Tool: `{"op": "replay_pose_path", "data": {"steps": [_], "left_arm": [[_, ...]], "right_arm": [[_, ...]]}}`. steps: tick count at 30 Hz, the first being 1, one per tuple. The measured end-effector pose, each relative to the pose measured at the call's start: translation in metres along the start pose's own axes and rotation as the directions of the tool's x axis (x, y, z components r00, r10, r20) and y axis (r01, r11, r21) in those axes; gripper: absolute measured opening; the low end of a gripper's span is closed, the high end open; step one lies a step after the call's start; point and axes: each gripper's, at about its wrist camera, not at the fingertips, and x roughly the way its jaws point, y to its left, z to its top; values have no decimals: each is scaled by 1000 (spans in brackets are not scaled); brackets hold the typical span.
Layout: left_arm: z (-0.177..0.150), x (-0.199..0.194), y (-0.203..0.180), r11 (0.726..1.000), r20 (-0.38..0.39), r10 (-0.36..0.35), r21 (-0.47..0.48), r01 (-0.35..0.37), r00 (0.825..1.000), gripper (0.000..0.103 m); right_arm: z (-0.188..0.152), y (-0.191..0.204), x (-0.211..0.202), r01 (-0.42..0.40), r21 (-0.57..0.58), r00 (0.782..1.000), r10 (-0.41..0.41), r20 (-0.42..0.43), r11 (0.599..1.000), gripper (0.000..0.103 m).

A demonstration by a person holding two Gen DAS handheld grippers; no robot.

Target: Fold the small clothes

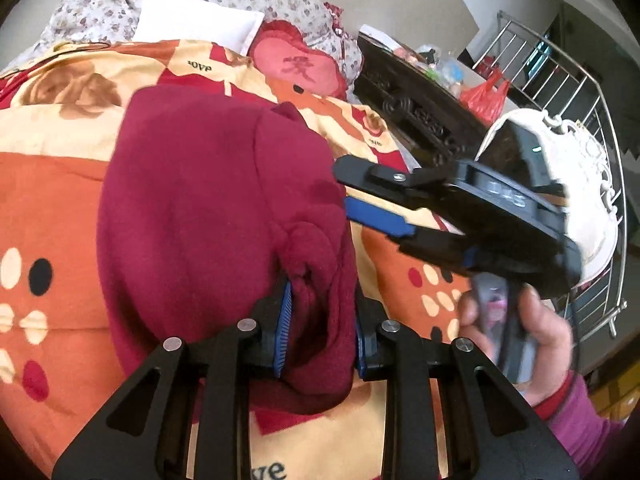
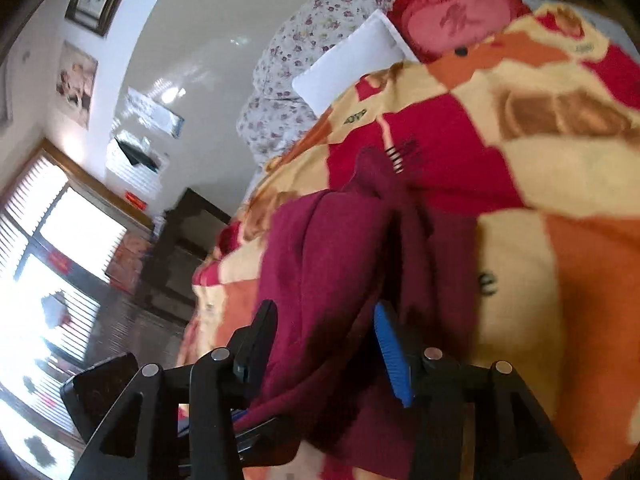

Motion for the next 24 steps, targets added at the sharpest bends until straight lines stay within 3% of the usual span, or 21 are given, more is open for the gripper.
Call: {"op": "replay_pose_path", "data": {"steps": [4, 5, 6, 7, 11, 15, 19, 22, 24], "left_arm": [[2, 6, -4, 1000, -14, 12, 12, -12, 1000, 24], [2, 8, -7, 1000, -15, 18, 19, -18, 1000, 24], [4, 9, -10, 999, -9, 25, 23, -25, 1000, 24], [6, 10, -13, 999, 0, 23, 23, -23, 1000, 24], [14, 19, -22, 1000, -21, -30, 9, 30, 999, 26], [8, 26, -22, 999, -139, -20, 30, 24, 990, 36], [-5, -14, -16, 989, -92, 76, 131, -63, 993, 50], [-5, -37, -1, 975, -36, 163, 160, -155, 986, 52], [-2, -38, 12, 966, -15, 218, 147, -214, 976, 52]], "right_arm": [[11, -2, 32, -21, 44, 998, 24, -58, 999, 48], [13, 0, 37, -13, 27, 998, 15, -59, 1000, 43], [17, 4, 39, 15, -7, 998, -15, -53, 1000, 20], [19, 8, 38, 44, -44, 998, -46, -41, 998, 15], [26, 24, 23, 189, -211, 982, -187, 32, 959, 15], [23, -10, 42, 307, -199, 950, -310, 17, 931, 15], [23, -24, 26, 228, -110, 973, -229, 2, 967, 17], [21, -12, -3, 263, -113, 965, -260, 36, 958, 20], [12, 9, -19, 219, -153, 976, -217, 28, 964, 20]]}}
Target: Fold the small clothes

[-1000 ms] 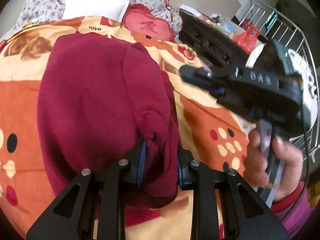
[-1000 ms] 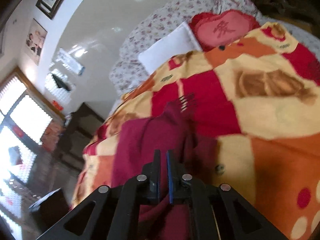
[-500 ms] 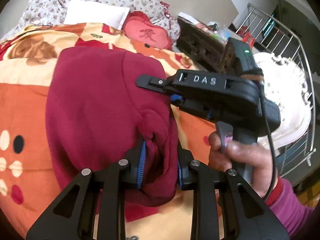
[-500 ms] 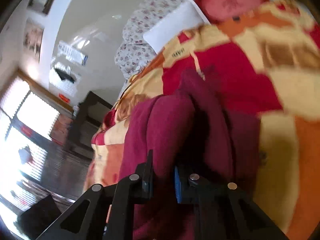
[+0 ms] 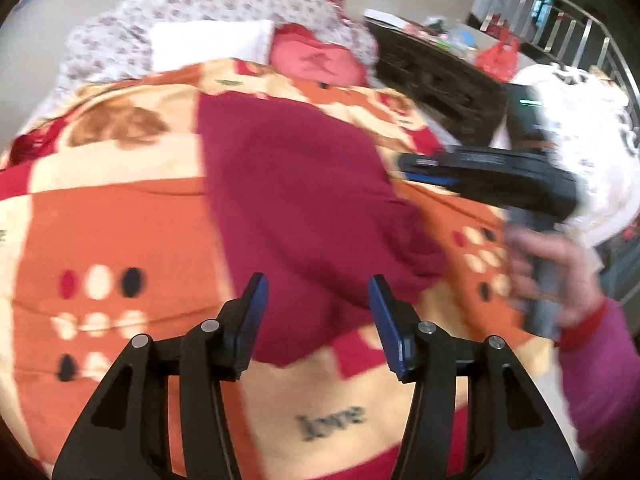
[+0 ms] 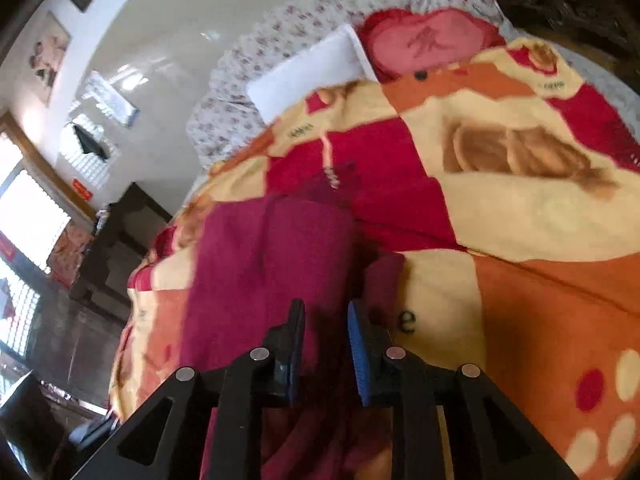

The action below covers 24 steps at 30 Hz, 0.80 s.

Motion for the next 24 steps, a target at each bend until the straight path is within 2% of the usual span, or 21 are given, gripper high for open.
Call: {"op": "replay_pose_path", "data": {"steps": [3, 5, 6, 9, 12, 15, 18, 21, 22, 23, 24], "left_arm": [[0, 13, 11, 999, -8, 40, -37, -40, 999, 52], [-6, 22, 10, 999, -23, 44, -27, -45, 999, 52], [-9, 28, 7, 999, -36, 45, -11, -45, 998, 52], [-19, 38, -1, 997, -58, 71, 34, -69, 996, 52], [-25, 44, -3, 996, -60, 76, 49, -73, 995, 52], [-28, 48, 2, 997, -71, 69, 24, -68, 995, 52], [-32, 50, 7, 998, -79, 63, 2, -63, 995, 52], [-36, 55, 12, 998, -89, 59, -15, -60, 994, 56], [-37, 58, 14, 998, -98, 55, -24, -58, 994, 56], [-38, 59, 15, 998, -104, 45, -33, -48, 994, 56], [-40, 60, 17, 998, -111, 30, -51, -36, 993, 56]], "right_arm": [[-15, 34, -6, -70, -95, 997, 66, -37, 993, 20], [-31, 54, -2, -123, -141, 989, 109, -98, 982, 20], [-37, 58, -3, -116, -158, 989, 100, -109, 981, 20], [-51, 59, -16, -20, -202, 998, 7, -68, 979, 20], [-56, 49, -16, -17, -159, 996, 2, -90, 987, 20], [-63, 43, -4, -16, -110, 992, 1, -128, 994, 21], [-69, 35, 1, -60, -51, 987, 51, -150, 997, 21], [-77, 27, 4, 7, -96, 987, -22, -157, 995, 20], [-82, 17, 5, 81, -127, 985, -99, -143, 989, 20], [-85, 6, 6, 87, -103, 985, -101, -141, 991, 20], [-88, -5, 6, 61, -48, 987, -67, -149, 997, 18]]}}
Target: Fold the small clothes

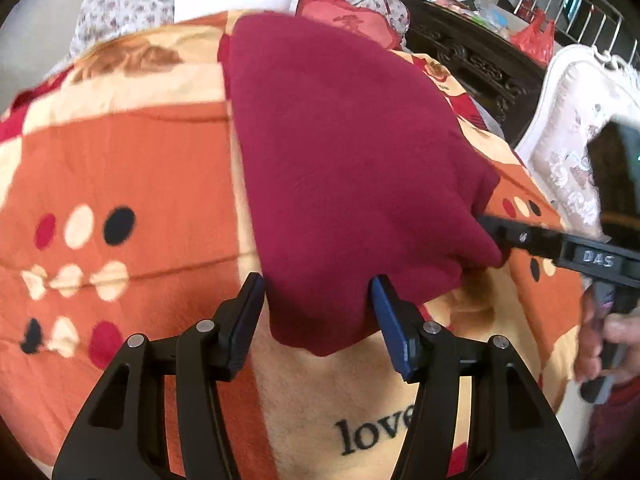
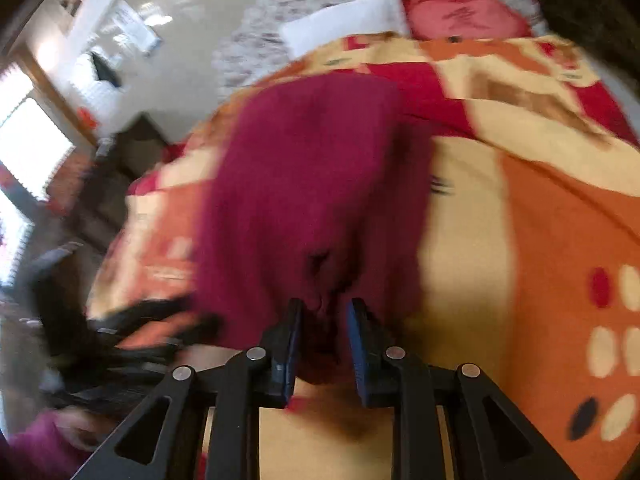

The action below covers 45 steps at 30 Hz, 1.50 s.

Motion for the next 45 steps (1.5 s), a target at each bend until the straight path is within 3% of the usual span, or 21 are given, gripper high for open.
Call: {"op": "replay_pose_path", "data": {"steps": [2, 6, 8, 9, 11, 12, 13, 14, 15, 18, 21, 26, 30, 32, 34, 36, 38, 45], "left_arm": [[0, -4, 0, 1000, -1, 0, -15, 0, 1000, 56], [2, -26, -5, 1000, 65, -8, -6, 8, 998, 56], [3, -32, -6, 1000, 91, -23, -12, 24, 996, 56], [4, -31, -7, 999, 90, -33, -13, 35, 995, 56], [3, -24, -10, 999, 63, -38, 0, 38, 997, 56], [2, -21, -11, 1000, 53, -28, 12, 27, 998, 56], [0, -17, -13, 1000, 46, -10, 27, 8, 999, 56], [-2, -14, -14, 999, 42, 14, 46, -16, 999, 56], [-4, -10, -13, 997, 36, 41, 65, -43, 999, 56], [-9, -4, 0, 1000, 9, -3, 23, 2, 1000, 56], [-10, 0, 14, 997, -20, -55, -53, 54, 998, 59], [-6, -17, 15, 997, 5, -45, -59, 45, 999, 59], [1, -40, 14, 995, 70, -66, -66, 70, 995, 59], [7, -43, 14, 995, 91, -63, -75, 70, 994, 59], [13, -37, 14, 996, 80, -40, -81, 47, 996, 59], [16, -28, 14, 996, 63, -16, -83, 22, 998, 59], [16, -20, 13, 996, 40, -4, -91, 7, 999, 59], [22, -21, 9, 997, 57, 25, -78, -21, 998, 59]], "right_arm": [[-4, -10, -12, -96, 63, 995, 95, 30, 993, 18], [-3, 8, -41, -97, -6, 989, 97, 110, 995, 21], [4, 18, -40, -109, -33, 986, 112, 122, 993, 33], [8, 20, -37, -98, -34, 987, 102, 123, 995, 49], [14, 23, -23, -77, -25, 991, 79, 112, 997, 52], [17, 23, -14, -82, -23, 992, 84, 93, 996, 45], [19, 23, -10, -80, -20, 993, 82, 86, 997, 25], [20, 21, -8, -69, -14, 994, 69, 90, 998, 15], [21, 19, -9, -67, -6, 993, 67, 98, 998, 13], [14, -8, -10, -27, 48, 994, 22, 106, 998, 12], [5, -27, -4, -95, 118, 993, 86, 84, 988, 12], [6, -4, -43, -90, 35, 984, 83, 158, 995, 12], [8, 25, -52, -128, -80, 980, 139, 139, 989, 12], [6, 40, -42, -119, -144, 983, 137, 122, 982, 12], [3, 39, -27, -67, -147, 992, 82, 100, 987, 12], [-4, 24, -1, -7, -109, 999, 12, 41, 994, 12], [-11, 8, 9, -34, -50, 999, 36, 29, 998, 12], [1, 29, -34, -36, -94, 994, 45, 95, 995, 12]]}}
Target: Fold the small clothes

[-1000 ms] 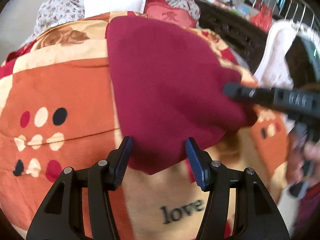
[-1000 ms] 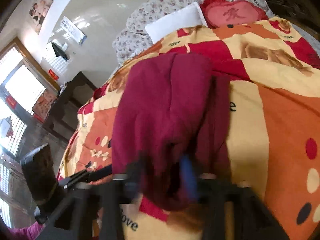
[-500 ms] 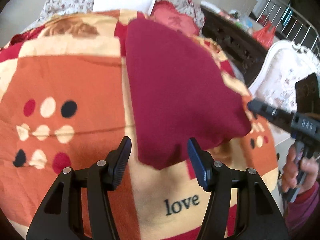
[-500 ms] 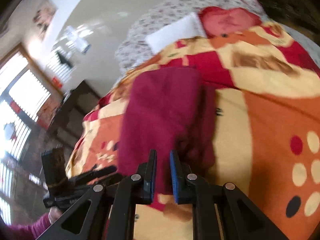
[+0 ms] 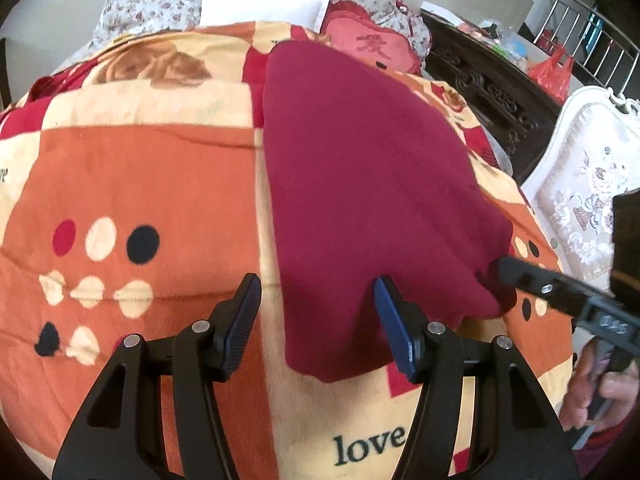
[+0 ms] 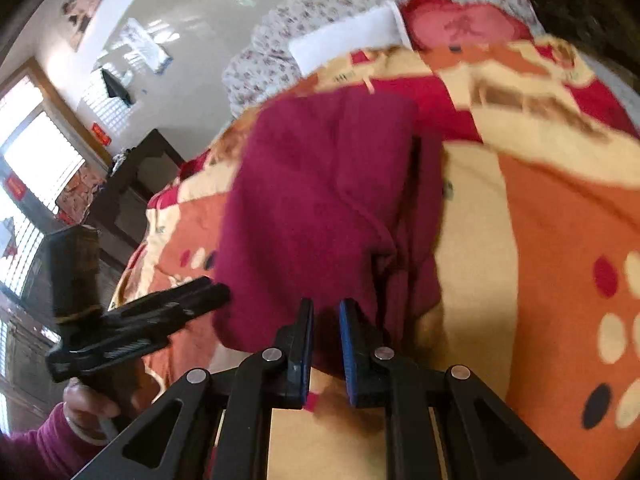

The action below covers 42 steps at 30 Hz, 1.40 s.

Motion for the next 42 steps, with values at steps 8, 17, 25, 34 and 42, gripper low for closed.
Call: {"op": "replay_pose_path", "data": {"steps": [8, 17, 25, 34, 42], "left_arm": [[18, 2, -1, 1000, 33, 10, -14, -10, 999, 59], [33, 28, 18, 988, -15, -119, -102, 117, 993, 68], [48, 50, 42, 950, -27, -228, -226, 216, 973, 79], [50, 62, 38, 907, -43, -332, -288, 307, 942, 62], [36, -44, 57, 915, -69, -343, -251, 316, 937, 50]], "right_arm": [[26, 11, 10, 25, 3, 996, -25, 85, 1000, 12], [26, -27, 27, -19, 58, 998, 16, 54, 998, 12], [38, -68, 38, -21, 136, 996, 10, 87, 990, 101], [45, -67, 59, -159, 178, 987, 153, 46, 971, 51], [34, 16, 17, -315, 81, 949, 314, 21, 946, 46]]}}
